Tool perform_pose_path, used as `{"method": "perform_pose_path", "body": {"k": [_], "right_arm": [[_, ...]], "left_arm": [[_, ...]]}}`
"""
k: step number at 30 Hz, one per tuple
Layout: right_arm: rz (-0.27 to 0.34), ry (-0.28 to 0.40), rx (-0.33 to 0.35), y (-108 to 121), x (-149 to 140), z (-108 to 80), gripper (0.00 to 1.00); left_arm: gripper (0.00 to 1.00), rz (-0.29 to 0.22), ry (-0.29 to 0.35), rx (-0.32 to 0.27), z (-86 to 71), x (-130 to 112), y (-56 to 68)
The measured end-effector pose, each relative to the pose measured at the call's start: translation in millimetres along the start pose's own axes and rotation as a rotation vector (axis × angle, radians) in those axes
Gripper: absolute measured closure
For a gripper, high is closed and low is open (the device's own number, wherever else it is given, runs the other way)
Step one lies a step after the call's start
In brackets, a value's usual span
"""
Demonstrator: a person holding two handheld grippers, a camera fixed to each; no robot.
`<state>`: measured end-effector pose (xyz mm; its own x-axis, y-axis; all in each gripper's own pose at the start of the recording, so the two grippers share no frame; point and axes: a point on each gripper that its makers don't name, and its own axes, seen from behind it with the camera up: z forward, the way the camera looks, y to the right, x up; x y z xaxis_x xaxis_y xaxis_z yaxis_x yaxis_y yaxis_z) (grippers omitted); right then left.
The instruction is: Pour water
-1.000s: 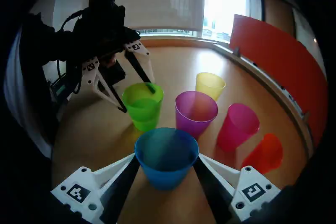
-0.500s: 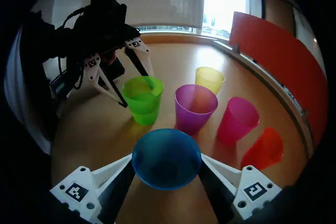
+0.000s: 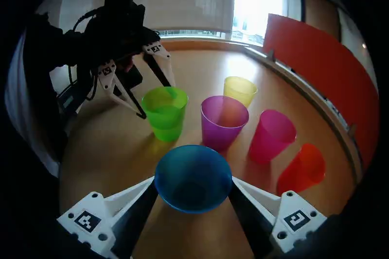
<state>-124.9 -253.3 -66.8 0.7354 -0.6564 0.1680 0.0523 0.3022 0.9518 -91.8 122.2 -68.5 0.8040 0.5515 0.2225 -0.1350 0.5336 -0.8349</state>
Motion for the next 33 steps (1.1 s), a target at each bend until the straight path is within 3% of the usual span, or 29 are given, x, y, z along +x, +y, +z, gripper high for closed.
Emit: {"method": "perform_pose_path", "body": {"k": [21,27,33], "right_arm": [[0.031,-0.007,-0.052,-1.3,-23.6,-27.3,0.02],[0.039,-0.003,-0.071,-2.5,-28.0,-36.4,0.02],[0.05,0.005,-0.099,-2.9,-29.2,-46.2,0.02]], "left_arm": [[0.17,0.002,-0.043,0.026,-14.9,-10.1,-3.5],[0.16,0.001,-0.059,0.046,-22.8,-15.7,-9.2],[0.17,-0.05,-0.049,0.091,-34.1,-16.4,-26.1]]}}
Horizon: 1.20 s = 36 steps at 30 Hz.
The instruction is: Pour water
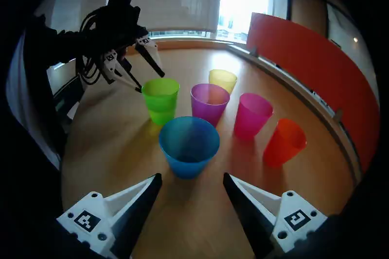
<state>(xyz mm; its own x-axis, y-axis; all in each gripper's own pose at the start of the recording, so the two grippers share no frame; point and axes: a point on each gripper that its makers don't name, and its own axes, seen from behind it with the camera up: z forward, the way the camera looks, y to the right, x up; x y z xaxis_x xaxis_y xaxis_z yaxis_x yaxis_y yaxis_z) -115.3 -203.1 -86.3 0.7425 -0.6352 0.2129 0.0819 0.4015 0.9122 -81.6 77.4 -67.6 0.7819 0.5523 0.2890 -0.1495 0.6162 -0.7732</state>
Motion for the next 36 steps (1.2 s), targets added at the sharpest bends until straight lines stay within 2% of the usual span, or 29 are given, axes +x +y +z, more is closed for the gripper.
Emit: {"method": "perform_pose_path", "body": {"k": [6,12,18,23,27,30,36], "right_arm": [[0.03,0.02,-0.039,1.9,0.7,-10.7,0.02],[0.093,0.056,-0.102,9.8,2.2,-25.5,0.02],[0.159,0.089,-0.178,18.6,-2.5,-43.5,0.02],[0.206,0.127,-0.269,34.3,-3.4,-61.5,0.02],[0.242,0.163,-0.318,41.2,-1.6,-73.2,0.02],[0.26,0.174,-0.34,43.3,-1.5,-79.8,0.02],[0.27,0.184,-0.393,48.0,-2.0,-91.1,0.02]], "left_arm": [[0.17,-0.05,0.015,0.057,-13.1,0.6,-14.0],[0.17,-0.079,0.022,0.133,-22.6,0.3,-26.8],[0.16,-0.134,0.049,0.232,-31.9,2.1,-44.2],[0.16,-0.164,0.075,0.316,-40.6,2.7,-56.1],[0.16,-0.188,0.099,0.357,-44.0,5.5,-59.3],[0.17,-0.204,0.113,0.365,-44.1,8.2,-57.6],[0.16,-0.224,0.133,0.405,-49.7,10.6,-65.3]]}}
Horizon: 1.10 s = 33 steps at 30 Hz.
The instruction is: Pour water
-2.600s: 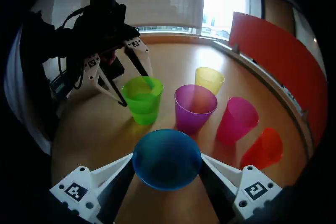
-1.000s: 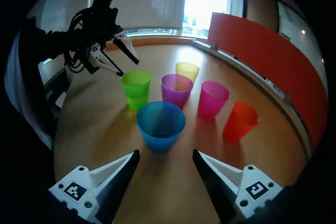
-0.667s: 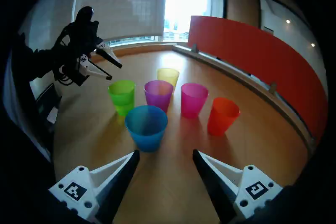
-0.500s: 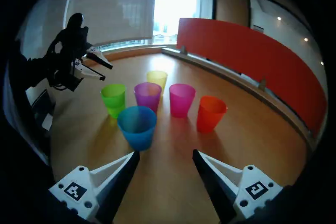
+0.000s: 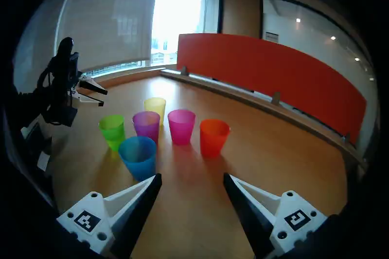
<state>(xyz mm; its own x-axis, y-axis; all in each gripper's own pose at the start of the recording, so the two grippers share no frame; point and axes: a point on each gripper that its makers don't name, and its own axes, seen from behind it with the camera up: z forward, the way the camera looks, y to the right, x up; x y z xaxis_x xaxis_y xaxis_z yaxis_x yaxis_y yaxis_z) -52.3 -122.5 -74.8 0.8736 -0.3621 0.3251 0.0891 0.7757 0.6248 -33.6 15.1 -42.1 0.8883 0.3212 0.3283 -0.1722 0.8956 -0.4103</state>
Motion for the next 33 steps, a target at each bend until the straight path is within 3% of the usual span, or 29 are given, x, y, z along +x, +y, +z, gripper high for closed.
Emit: {"method": "perform_pose_path", "body": {"k": [6,14,24,33], "right_arm": [[0.039,0.057,-0.098,17.5,17.7,-5.9,0.02],[0.092,0.201,-0.247,44.1,45.0,-19.0,0.02],[0.131,0.333,-0.389,72.3,76.7,-36.4,0.02],[0.148,0.503,-0.567,105.3,119.4,-75.2,0.01]], "left_arm": [[0.17,-0.045,0.062,0.087,-7.4,16.9,-16.5],[0.17,-0.079,0.145,0.183,-17.2,34.4,-26.7],[0.17,-0.154,0.251,0.242,-32.3,63.1,-32.5],[0.17,-0.213,0.394,0.297,-49.9,101.1,-38.7]]}}
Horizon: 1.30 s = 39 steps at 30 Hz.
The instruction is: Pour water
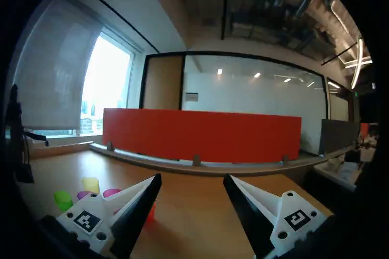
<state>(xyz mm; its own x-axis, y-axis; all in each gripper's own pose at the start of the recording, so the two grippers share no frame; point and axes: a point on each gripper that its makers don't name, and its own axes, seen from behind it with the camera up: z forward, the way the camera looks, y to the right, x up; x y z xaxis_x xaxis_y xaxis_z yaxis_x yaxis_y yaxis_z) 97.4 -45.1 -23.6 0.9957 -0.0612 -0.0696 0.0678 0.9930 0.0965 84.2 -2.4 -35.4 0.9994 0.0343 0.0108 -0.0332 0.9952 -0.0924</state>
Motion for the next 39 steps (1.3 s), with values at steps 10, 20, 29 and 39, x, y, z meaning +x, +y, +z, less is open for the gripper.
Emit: {"method": "perform_pose_path", "body": {"k": [10,20,29,39], "right_arm": [[0.015,0.052,-0.084,16.2,9.4,-6.1,0.01],[0.066,0.053,-0.105,21.9,10.2,-5.1,0.01],[0.09,0.056,-0.123,32.6,11.3,-4.8,0.01],[0.092,0.047,-0.182,54.3,9.0,-9.9,0.01]], "left_arm": [[0.17,-0.043,0.065,0.021,3.4,20.0,0.5],[0.17,-0.055,0.106,0.015,6.1,32.3,11.5],[0.17,-0.022,0.143,0.05,8.8,30.1,14.5],[0.17,0.028,0.159,0.077,10.6,7.7,17.9]]}}
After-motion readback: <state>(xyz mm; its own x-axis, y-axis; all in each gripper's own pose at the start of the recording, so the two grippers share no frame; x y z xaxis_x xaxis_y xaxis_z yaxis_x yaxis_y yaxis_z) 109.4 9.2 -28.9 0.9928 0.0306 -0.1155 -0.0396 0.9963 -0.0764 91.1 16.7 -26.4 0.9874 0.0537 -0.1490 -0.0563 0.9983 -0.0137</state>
